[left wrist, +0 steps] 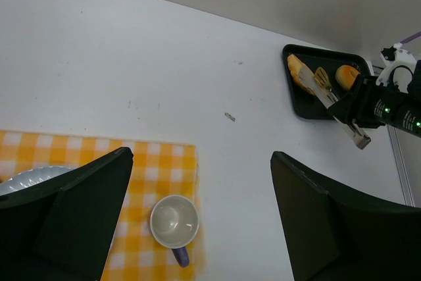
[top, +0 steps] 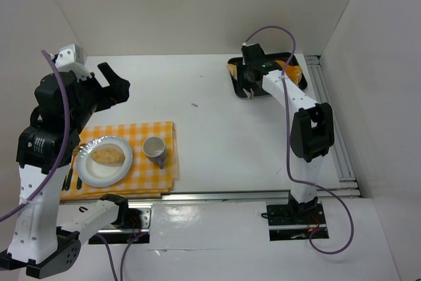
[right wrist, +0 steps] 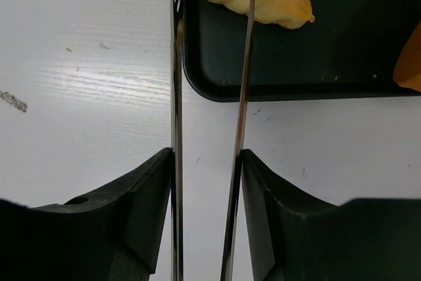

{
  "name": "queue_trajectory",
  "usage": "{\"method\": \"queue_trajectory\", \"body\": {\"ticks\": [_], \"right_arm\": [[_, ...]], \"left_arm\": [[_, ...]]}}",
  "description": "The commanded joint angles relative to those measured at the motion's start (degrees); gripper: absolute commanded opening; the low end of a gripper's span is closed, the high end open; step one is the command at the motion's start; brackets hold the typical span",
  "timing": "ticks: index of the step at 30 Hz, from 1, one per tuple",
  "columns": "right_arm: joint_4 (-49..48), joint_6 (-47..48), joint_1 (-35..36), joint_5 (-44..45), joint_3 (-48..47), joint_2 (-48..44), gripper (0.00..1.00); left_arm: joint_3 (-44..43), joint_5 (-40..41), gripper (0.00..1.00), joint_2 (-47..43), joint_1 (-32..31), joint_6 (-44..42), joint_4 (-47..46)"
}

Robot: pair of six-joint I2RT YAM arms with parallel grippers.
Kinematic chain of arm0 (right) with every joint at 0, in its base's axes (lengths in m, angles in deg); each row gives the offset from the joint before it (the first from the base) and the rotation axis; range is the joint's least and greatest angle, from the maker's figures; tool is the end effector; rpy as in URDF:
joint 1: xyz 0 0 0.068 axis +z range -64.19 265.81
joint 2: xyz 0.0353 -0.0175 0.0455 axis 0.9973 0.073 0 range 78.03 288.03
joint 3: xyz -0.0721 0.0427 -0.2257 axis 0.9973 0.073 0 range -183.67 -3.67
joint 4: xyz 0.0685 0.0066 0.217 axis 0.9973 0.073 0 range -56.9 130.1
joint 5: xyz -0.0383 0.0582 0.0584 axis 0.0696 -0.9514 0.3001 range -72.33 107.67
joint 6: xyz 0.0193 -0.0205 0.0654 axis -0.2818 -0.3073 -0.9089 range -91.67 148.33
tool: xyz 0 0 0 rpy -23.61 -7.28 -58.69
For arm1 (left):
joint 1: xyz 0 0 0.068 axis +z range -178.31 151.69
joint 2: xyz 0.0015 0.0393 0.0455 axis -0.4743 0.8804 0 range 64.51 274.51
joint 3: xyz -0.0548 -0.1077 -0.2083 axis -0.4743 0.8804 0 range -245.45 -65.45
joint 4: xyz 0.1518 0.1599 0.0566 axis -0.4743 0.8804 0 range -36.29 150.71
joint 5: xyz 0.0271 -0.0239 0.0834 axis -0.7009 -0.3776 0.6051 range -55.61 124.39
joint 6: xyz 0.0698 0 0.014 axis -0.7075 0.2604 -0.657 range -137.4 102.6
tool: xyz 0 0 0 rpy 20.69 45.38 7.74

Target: Place the bread

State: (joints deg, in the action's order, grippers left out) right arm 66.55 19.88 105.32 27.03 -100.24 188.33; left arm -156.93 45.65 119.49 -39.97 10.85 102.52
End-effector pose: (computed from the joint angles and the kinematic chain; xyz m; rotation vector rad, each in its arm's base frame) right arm 0.3864 0.1267 0.2421 -0.1531 2.3753 0.0364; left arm 0.1471 -0.0188 0.4468 -0.3983 1.7483 -0.3255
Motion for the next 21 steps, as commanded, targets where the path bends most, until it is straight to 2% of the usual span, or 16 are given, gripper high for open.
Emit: {"method": "queue_trajectory", "body": {"ticks": [1,4,5,9,11,14,21], "right_arm": [[2.31,1.24,1.67,4.51,-4.14,1.76,0.51],[2.32,1.24,1.67,4.52,-4.15,1.76,0.42],[2.32,1.24,1.67,4.52,-4.15,1.76,0.35],[1.79,1.24,1.67,3.47,-3.62,-0.52,0.23],[1.79,1.24,1.67,3.47,-3.62,-2.37,0.1],[1.79,1.24,2.2,3.47,-3.62,-4.91,0.01],[1.79,0.71,3.87,2.94,-5.29,-8.96,0.0]], "left_arm": [[0.34,0.77,1.0,-1.1,0.32,-1.62,-2.41],[0.34,0.77,1.0,-1.1,0.32,-1.62,-2.41],[0.34,0.77,1.0,-1.63,0.32,-1.62,-2.41],[0.34,1.3,1.0,-1.63,0.32,-1.62,-2.41],[0.34,1.3,1.0,-1.63,0.32,-2.15,-2.41],[0.34,1.82,1.0,-1.63,0.32,-2.15,-2.41],[0.34,1.83,1.0,-1.63,0.32,-2.15,-2.41]]}}
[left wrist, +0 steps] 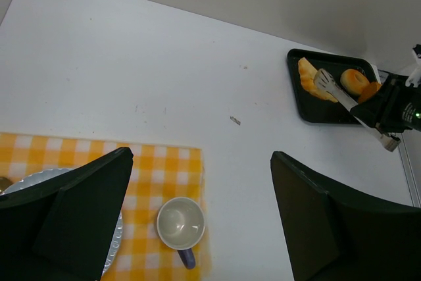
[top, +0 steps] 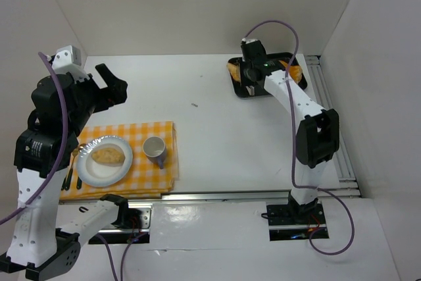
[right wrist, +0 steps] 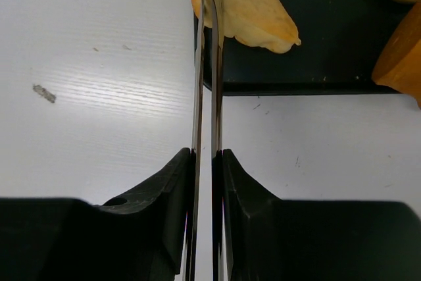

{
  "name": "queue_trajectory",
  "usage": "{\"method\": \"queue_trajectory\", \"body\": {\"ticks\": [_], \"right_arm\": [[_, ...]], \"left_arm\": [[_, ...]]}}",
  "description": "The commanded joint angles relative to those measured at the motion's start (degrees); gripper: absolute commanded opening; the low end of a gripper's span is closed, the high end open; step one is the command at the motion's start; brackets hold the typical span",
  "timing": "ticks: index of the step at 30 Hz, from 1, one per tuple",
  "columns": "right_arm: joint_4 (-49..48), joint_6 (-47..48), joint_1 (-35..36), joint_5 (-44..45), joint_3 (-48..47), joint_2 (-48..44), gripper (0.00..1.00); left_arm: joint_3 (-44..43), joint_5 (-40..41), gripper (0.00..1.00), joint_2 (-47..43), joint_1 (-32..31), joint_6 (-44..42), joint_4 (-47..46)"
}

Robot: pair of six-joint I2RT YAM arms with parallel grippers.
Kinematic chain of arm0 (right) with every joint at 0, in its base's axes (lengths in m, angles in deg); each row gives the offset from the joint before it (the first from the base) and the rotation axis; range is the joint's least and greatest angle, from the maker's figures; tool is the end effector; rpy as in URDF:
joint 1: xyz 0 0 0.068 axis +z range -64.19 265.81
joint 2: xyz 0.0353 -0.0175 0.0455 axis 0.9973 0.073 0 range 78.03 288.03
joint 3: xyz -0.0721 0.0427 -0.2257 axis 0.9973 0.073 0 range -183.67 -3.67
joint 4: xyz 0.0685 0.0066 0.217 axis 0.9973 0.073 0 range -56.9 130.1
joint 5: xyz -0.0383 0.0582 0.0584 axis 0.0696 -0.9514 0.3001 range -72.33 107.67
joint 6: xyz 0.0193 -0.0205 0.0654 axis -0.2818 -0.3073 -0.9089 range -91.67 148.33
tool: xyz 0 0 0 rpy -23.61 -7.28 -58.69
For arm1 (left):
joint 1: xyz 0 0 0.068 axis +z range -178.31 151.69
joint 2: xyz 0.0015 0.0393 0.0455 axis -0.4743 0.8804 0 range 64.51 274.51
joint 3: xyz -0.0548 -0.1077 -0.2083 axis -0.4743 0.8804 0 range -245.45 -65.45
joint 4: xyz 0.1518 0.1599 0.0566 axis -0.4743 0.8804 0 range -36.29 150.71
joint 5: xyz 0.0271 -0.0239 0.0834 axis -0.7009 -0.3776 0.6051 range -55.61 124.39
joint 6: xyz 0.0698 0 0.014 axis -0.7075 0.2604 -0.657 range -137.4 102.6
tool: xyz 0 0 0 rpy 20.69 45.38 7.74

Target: Place the bread

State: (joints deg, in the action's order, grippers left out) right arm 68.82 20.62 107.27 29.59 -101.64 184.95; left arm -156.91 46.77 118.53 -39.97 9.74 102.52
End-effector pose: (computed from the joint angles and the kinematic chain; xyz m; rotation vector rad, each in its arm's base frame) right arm 0.3729 0.1335 0.2688 -0.1777 2.3225 0.0096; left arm 0.1417 -0.0165 0.4488 -0.3936 1.7300 -0.2998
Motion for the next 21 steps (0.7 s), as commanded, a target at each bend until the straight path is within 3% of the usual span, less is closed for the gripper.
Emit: {"method": "queue_trajectory", "body": {"ticks": [1,8,11,21], "right_arm": [[-0.48,-0.03,2.45,-0.31,-3.89,-6.18,0.0],[0.75,-0.03,13.34,-3.22,-11.01,-6.19,0.0],[-2.05,-0.81,18.44,-11.36,-11.01,-5.66,0.0],[-2.15,-0.21,38.47,-21.68,-26.29,9.52,0.0]], "left_arm": [[0.32,0.71,1.0,-0.67,0.32,-1.03,-2.41],[-1.88,1.24,1.0,-0.05,0.32,-1.03,-2.41],[-3.37,2.55,0.97,-0.05,0.32,-1.03,-1.8],[-8.2,4.93,0.97,-0.05,0.32,-1.56,-0.57]]}}
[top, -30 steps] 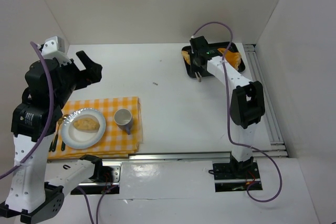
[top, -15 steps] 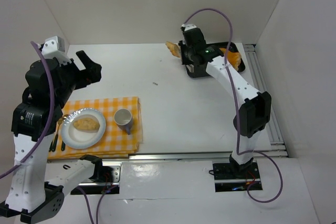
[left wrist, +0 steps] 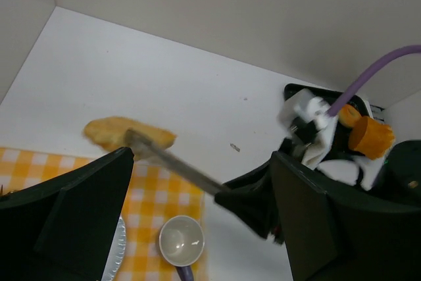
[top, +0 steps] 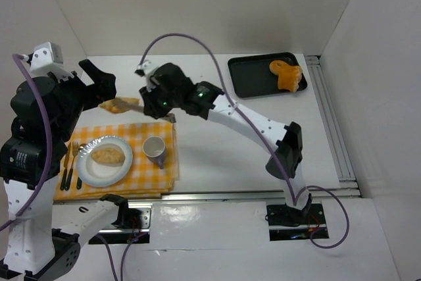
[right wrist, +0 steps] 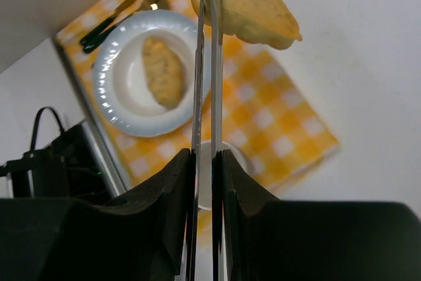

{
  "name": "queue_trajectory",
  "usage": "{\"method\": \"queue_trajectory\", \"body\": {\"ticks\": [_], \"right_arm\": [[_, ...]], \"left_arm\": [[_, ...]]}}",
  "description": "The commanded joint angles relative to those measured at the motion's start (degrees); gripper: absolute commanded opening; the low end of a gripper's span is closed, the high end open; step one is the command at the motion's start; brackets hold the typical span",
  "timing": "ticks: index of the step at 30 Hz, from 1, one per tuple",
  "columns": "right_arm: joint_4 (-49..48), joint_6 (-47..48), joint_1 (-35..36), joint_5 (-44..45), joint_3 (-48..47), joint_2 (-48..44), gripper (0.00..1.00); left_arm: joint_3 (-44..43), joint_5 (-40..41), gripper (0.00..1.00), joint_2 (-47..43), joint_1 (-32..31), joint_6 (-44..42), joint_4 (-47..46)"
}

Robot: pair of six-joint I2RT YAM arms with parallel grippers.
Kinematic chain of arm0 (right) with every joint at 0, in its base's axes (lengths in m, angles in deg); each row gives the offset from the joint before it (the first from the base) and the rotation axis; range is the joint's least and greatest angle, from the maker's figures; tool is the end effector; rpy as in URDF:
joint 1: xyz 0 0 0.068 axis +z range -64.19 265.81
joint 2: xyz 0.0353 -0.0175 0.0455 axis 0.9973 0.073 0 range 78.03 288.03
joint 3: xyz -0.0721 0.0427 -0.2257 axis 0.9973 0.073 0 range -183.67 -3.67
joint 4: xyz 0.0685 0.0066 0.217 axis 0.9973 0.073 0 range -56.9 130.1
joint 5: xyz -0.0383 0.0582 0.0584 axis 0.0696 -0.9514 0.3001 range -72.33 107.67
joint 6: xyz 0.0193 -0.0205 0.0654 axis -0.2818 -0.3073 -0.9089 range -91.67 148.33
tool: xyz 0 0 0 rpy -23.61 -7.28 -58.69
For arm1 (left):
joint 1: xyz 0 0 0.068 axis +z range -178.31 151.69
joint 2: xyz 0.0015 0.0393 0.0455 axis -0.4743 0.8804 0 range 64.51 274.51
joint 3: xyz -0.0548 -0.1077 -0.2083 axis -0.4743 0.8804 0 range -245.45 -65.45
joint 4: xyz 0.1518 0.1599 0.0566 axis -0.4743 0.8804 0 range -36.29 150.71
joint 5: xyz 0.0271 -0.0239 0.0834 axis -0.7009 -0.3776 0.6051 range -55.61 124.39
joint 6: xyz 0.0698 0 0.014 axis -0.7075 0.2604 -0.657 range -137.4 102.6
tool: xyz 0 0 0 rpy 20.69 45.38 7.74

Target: Place the bread

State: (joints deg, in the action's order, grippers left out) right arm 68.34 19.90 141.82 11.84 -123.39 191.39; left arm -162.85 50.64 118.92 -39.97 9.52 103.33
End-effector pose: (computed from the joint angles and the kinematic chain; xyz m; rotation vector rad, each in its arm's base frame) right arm 0.2344 0.3581 0.3442 -0.9346 1.9586 0.7764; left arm 0.1273 -0.0096 0.4723 -0.4336 1.6322 -0.2669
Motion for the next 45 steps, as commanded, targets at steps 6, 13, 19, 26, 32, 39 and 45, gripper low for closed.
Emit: {"method": "queue_trajectory", "body": {"ticks": [6,13,19,26,32,39,45], "right_arm": [[-1.67,1.13,8.06,-6.56,-5.79,7.74,0.0],[-0.53,1.13,11.67,-7.62,-4.38,11.09,0.02],[0.0,1.13,12.19,-7.62,-3.85,11.19,0.15],[0.0,1.75,13.42,-7.62,-3.33,8.11,0.38],[0.0,1.75,13.95,-6.13,-2.8,5.21,0.46],[-1.66,2.27,13.34,-1.38,0.71,1.26,0.47],[-3.25,1.13,12.19,1.68,4.94,-2.87,0.47]], "left_arm": [[-2.79,1.68,0.99,-1.06,0.32,-1.34,-0.85],[-1.13,1.68,0.99,-1.06,0.32,-1.34,-0.85],[-1.12,1.15,0.99,-1.06,0.32,-1.34,-0.85],[-1.12,1.15,0.99,-1.06,0.32,-1.34,-0.85],[-0.59,0.63,0.99,-1.06,0.32,-1.34,-0.85],[-0.59,0.62,0.99,-1.06,0.32,-1.34,-1.37],[-0.59,0.62,0.99,-1.06,0.32,-1.34,-1.37]]}}
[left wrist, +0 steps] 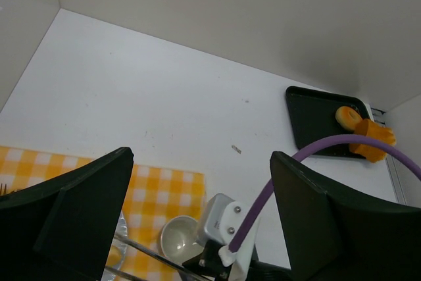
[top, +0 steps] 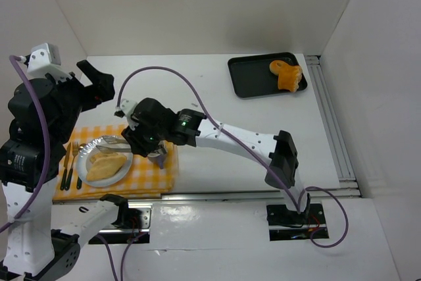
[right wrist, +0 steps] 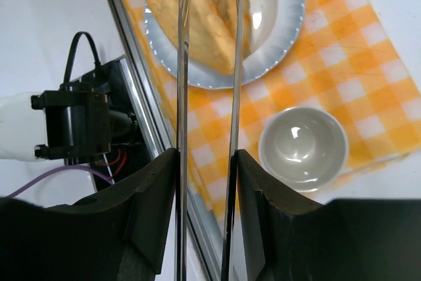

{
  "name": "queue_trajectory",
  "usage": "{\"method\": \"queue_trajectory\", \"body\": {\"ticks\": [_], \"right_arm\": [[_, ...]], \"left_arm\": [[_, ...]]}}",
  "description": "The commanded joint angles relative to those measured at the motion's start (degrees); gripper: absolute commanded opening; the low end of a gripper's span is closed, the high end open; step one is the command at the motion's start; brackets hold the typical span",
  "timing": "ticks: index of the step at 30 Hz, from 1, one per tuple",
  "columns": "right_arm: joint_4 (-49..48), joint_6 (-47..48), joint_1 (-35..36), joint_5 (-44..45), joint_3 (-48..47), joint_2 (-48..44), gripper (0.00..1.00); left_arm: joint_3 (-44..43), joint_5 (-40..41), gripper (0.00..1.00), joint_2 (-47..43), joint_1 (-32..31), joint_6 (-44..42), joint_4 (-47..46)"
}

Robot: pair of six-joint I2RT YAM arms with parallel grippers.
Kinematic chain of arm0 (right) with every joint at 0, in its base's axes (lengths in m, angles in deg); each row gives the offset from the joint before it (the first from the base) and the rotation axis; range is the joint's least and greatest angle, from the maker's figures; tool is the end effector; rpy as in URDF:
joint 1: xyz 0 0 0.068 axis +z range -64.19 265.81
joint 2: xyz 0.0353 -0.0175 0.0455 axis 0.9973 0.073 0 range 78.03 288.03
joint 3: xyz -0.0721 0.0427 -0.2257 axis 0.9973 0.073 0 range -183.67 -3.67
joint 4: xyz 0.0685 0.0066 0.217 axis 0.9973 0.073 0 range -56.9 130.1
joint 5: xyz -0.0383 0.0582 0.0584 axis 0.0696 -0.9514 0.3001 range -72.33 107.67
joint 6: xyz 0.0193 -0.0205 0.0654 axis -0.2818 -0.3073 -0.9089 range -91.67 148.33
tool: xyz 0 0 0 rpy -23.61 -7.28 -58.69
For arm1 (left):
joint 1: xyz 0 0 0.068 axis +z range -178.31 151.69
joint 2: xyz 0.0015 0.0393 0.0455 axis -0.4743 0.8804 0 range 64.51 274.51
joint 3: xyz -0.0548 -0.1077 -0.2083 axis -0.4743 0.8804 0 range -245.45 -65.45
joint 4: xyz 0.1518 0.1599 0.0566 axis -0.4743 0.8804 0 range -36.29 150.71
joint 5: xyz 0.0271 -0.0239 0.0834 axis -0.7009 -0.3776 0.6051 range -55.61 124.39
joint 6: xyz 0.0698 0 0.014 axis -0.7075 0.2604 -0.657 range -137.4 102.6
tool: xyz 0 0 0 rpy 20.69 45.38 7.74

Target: Place the bread

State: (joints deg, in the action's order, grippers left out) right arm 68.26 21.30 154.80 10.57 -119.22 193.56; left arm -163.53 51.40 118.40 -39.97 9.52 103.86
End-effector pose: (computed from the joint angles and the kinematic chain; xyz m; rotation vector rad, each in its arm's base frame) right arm 0.1496 0.4096 0.3058 -1.2574 1.9496 0.8545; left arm 0.1219 -0.0077 0.4749 -0.4426 1.6173 -0.2599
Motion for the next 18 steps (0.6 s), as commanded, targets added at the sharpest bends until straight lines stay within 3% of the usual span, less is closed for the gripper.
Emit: {"method": "queue_trajectory", "body": {"ticks": [1,7,12,14,18], "right_arm": [[-3.16,-0.79,-1.31,3.66,2.33,-5.66,0.47],[-2.37,-3.07,-8.23,9.73,10.5,-14.26,0.47],[-5.62,-5.54,-15.99,17.7,24.91,-24.28,0.47],[-6.15,-6.06,-17.66,24.65,30.78,-26.92,0.47],[-11.32,-9.66,-21.44,28.26,40.64,-28.86,0.47]], "left_arm": [[0.08,-0.14,0.99,-0.54,0.32,-1.34,-1.9],[-0.44,-0.14,0.99,-0.54,0.32,-1.34,-1.9],[0.17,-1.37,1.0,-0.01,0.32,-1.87,-1.9],[1.57,-4.61,1.0,1.3,0.32,-2.92,-1.9],[2.19,-12.34,1.0,6.39,0.32,-3.54,-0.49]]}}
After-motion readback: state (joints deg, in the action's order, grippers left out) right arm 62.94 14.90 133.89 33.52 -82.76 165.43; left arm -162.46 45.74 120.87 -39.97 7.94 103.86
